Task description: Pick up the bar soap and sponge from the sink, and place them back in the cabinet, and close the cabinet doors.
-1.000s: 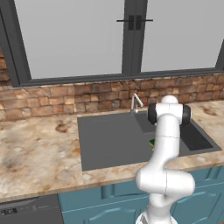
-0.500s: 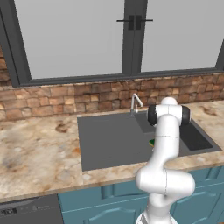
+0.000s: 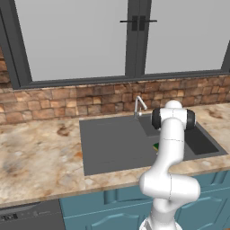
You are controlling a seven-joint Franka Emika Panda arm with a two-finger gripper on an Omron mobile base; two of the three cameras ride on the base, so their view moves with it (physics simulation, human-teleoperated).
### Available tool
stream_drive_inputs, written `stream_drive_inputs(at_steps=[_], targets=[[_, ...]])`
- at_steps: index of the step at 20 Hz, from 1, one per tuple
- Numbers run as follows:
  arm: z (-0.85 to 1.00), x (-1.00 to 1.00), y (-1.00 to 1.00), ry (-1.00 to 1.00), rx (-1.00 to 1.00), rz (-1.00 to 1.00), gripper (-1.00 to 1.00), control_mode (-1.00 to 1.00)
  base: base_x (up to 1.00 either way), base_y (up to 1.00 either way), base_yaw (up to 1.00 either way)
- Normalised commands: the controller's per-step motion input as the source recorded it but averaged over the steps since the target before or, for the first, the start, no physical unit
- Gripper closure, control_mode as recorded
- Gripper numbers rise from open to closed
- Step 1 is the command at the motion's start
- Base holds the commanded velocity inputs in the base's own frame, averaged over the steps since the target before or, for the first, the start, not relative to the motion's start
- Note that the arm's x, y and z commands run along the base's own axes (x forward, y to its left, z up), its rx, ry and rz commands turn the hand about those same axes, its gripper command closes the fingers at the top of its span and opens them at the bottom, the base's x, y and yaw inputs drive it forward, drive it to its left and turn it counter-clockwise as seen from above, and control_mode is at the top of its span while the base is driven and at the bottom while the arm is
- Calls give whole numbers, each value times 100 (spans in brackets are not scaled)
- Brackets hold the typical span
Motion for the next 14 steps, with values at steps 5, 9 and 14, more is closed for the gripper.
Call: stream_drive_inputs(at_steps=[5,9,14], targets=[[-13,0,0,0,0,1,-100,-100,0,0,0],[-16,0,0,0,0,0,-100,-100,0,0,0],[-12,0,0,0,0,0,-100,-100,0,0,0]])
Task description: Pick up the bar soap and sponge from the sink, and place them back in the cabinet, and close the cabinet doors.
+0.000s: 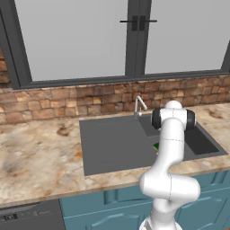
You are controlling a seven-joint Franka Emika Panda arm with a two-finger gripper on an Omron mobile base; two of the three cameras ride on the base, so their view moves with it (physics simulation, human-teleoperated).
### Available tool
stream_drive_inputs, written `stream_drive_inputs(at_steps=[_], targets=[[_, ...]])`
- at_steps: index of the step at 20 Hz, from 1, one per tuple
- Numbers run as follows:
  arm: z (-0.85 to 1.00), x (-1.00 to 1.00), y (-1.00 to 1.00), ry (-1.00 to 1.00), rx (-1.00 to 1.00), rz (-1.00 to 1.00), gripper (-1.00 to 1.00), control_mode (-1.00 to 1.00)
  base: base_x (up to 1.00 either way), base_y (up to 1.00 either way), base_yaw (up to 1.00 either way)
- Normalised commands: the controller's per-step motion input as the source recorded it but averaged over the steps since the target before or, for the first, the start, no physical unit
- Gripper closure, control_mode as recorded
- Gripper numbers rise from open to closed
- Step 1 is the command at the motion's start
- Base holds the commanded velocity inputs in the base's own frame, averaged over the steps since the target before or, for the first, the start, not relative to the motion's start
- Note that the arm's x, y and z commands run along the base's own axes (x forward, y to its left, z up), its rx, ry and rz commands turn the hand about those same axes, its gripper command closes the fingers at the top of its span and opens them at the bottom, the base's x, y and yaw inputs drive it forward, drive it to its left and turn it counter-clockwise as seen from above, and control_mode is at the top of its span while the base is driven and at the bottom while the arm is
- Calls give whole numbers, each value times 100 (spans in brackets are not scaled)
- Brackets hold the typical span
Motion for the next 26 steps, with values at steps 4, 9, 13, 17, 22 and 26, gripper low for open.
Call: stream_drive_inputs(at_steps=[4,9,13,17,22,26], targets=[[-6,0,0,0,0,0,-100,-100,0,0,0],[-1,0,0,0,0,0,-100,-100,0,0,0],[-4,0,0,0,0,0,100,-100,0,0,0],[-4,0,0,0,0,0,100,-100,0,0,0],[0,0,0,0,0,0,100,-100,0,0,0],[0,0,0,0,0,0,100,-100,0,0,0]])
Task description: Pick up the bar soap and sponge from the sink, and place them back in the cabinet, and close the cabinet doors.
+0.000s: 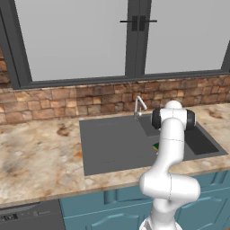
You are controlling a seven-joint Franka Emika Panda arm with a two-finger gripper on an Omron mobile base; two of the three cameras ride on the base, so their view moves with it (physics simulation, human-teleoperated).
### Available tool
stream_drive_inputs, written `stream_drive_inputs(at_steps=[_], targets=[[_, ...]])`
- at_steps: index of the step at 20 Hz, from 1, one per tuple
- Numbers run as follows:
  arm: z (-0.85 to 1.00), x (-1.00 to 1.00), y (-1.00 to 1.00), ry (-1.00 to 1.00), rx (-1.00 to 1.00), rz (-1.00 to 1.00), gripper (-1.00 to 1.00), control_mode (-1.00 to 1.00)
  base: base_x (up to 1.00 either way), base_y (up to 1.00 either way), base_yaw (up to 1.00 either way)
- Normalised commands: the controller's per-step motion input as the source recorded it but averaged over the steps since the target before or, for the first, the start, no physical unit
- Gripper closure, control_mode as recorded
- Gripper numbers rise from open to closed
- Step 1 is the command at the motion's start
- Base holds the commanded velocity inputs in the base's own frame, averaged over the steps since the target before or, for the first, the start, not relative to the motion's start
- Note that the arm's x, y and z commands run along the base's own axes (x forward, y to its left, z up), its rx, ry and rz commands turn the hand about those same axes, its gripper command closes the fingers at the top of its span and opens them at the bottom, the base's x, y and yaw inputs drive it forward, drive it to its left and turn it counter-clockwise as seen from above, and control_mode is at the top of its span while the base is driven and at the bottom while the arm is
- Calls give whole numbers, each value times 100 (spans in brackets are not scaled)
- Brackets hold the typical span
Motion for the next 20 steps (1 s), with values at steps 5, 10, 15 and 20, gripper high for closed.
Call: stream_drive_inputs(at_steps=[5,10,15,20], targets=[[36,4,-1,0,0,0,100,-100,0,0,0],[52,-1,-2,0,0,0,100,-100,0,0,0],[43,-16,-1,0,0,0,100,-100,0,0,0],[45,-18,0,0,0,-3,100,-100,0,0,0]])
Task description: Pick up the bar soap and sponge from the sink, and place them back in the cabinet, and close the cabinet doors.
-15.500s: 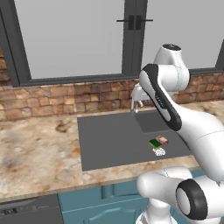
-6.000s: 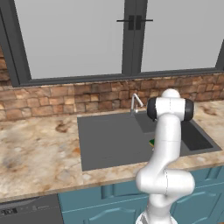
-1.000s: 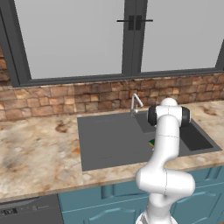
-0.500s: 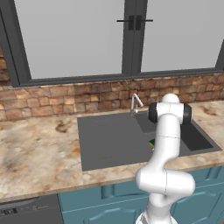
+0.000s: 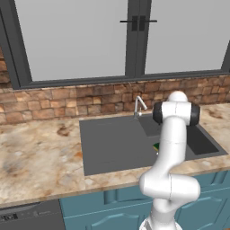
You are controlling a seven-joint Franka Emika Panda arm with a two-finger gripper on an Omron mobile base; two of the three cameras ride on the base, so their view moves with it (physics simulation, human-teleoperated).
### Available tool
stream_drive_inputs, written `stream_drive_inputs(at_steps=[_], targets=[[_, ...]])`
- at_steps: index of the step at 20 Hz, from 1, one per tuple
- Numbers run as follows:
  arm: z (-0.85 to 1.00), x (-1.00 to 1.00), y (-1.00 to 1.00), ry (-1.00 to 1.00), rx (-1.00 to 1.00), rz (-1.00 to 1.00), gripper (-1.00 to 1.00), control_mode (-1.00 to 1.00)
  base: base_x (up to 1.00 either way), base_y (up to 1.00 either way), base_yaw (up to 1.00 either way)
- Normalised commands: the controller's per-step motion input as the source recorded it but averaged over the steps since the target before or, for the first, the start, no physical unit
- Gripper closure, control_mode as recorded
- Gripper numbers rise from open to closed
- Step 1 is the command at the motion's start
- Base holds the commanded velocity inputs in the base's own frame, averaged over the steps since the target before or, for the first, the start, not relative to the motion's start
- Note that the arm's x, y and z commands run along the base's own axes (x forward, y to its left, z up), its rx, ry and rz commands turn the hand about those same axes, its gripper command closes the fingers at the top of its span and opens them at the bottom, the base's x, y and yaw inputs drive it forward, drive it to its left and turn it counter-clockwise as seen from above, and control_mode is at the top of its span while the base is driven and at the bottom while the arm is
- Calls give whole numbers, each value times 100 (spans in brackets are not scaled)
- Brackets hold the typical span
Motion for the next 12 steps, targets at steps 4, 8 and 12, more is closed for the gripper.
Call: stream_drive_inputs(at_steps=[4,8,12], targets=[[41,-31,0,0,0,-8,100,-100,0,0,0],[42,-30,0,0,0,-9,100,-100,0,0,0],[34,-32,4,0,0,-11,100,-100,0,0,0]])
